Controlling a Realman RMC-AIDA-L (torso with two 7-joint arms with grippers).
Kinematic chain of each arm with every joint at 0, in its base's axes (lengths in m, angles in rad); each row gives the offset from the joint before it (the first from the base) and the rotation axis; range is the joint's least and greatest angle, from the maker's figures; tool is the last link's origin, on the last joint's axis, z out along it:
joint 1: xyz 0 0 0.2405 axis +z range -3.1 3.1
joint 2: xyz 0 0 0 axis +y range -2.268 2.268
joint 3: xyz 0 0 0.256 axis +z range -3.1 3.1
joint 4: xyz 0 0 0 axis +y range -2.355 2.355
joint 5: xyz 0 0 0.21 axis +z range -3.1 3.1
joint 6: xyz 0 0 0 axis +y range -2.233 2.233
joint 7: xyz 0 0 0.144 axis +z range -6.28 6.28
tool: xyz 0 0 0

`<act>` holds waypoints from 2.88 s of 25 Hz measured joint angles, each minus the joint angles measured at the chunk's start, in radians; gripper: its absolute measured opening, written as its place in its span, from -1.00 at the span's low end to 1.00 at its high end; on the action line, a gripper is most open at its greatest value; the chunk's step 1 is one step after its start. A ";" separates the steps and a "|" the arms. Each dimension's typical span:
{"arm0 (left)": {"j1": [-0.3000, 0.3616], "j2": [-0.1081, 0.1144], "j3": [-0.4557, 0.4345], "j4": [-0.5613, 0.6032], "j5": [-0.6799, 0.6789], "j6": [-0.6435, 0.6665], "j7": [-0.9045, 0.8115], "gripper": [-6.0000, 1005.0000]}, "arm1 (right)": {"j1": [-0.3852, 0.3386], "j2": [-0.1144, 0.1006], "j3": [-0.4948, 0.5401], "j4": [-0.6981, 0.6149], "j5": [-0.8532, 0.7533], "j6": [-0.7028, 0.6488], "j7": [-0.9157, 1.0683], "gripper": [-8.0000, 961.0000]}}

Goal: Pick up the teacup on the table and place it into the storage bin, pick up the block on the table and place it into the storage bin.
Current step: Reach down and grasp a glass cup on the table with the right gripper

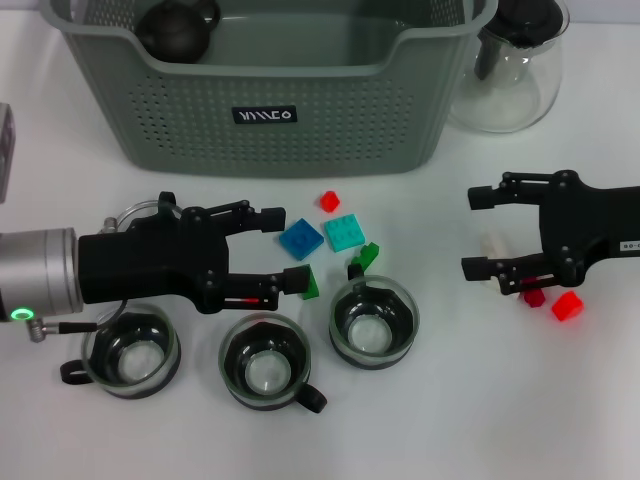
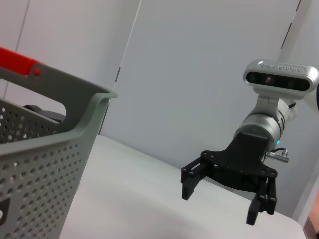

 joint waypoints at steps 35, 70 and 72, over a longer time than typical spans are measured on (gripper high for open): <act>0.015 0.003 -0.007 0.000 0.029 0.036 -0.001 0.76 | 0.189 0.103 -0.708 -0.604 -0.230 -0.086 0.629 0.90; 0.024 0.007 -0.012 0.007 0.057 0.028 0.005 0.76 | 0.208 0.112 -1.210 -0.594 -0.288 0.227 0.736 0.44; 0.026 0.007 -0.017 0.007 0.057 0.028 0.006 0.76 | 0.208 0.112 -1.210 -0.594 -0.292 0.227 0.743 0.38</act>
